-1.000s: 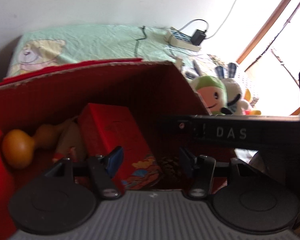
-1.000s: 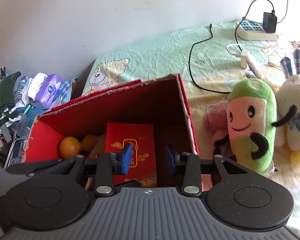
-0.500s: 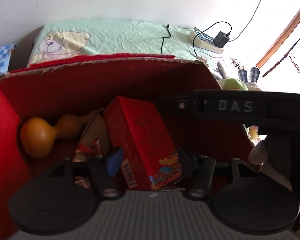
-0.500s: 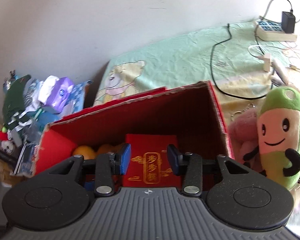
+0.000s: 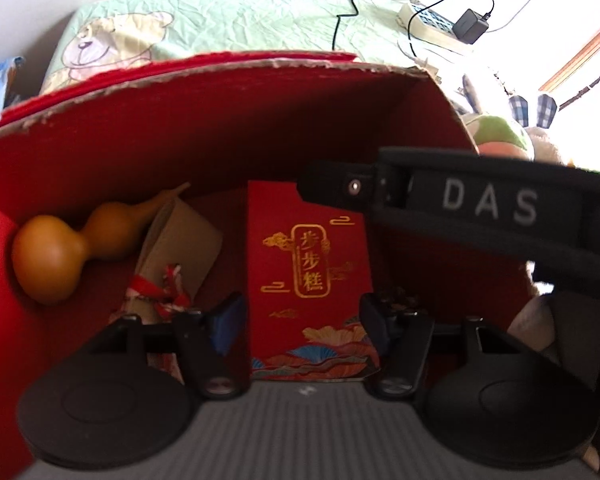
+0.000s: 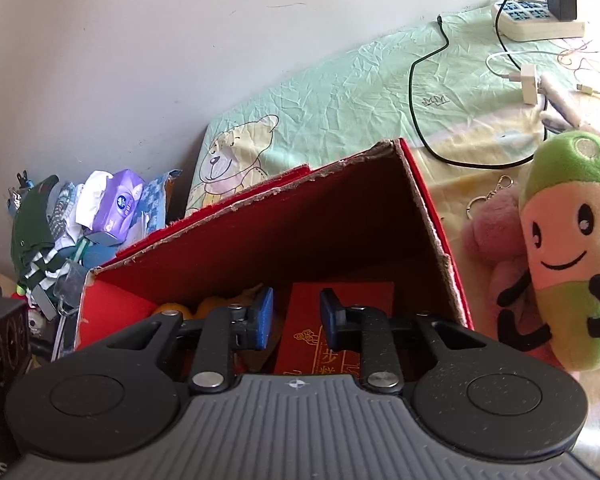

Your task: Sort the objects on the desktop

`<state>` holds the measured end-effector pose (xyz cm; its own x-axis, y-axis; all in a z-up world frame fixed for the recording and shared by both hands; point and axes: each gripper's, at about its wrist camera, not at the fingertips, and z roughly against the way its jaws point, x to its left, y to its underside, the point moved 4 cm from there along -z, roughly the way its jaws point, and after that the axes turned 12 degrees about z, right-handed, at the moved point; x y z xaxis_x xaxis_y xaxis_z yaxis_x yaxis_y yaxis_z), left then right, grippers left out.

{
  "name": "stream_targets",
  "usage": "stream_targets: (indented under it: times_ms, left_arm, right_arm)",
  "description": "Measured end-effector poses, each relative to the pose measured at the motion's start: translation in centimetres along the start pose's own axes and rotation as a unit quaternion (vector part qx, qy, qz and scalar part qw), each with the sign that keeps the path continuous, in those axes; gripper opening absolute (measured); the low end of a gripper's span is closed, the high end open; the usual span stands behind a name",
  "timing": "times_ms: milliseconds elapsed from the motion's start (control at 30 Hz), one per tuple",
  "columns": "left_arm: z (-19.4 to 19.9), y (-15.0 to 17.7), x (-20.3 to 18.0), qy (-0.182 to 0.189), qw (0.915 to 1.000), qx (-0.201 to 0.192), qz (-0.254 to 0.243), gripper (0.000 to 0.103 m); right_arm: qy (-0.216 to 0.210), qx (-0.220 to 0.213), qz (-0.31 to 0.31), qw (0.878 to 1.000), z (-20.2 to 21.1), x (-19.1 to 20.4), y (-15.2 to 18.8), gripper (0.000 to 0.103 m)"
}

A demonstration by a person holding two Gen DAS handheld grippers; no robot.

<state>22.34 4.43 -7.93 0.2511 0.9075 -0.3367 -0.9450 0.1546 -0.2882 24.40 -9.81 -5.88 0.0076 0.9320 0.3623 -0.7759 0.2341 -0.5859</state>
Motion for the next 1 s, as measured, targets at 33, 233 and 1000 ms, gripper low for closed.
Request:
stream_targets:
  times_ms: [33, 233, 1000]
  left_arm:
    - [0.2, 0.1, 0.2, -0.001, 1.0000, -0.003, 0.000, 0.064]
    - [0.7, 0.4, 2.6, -0.025, 0.9993, -0.011, 0.027, 0.066]
    - [2.3, 0.2, 6.1, -0.028, 0.9959, -0.057, 0.064, 0.077]
  right_arm:
    - [0.001, -0.001, 0.003, 1.000, -0.1, 0.1, 0.1, 0.027]
    - [0.031, 0.012, 0.036, 0.999, -1.3, 0.7, 0.3, 0.031]
    - [0.128, 0.084, 0.010, 0.988, -3.6, 0.6, 0.2, 0.032]
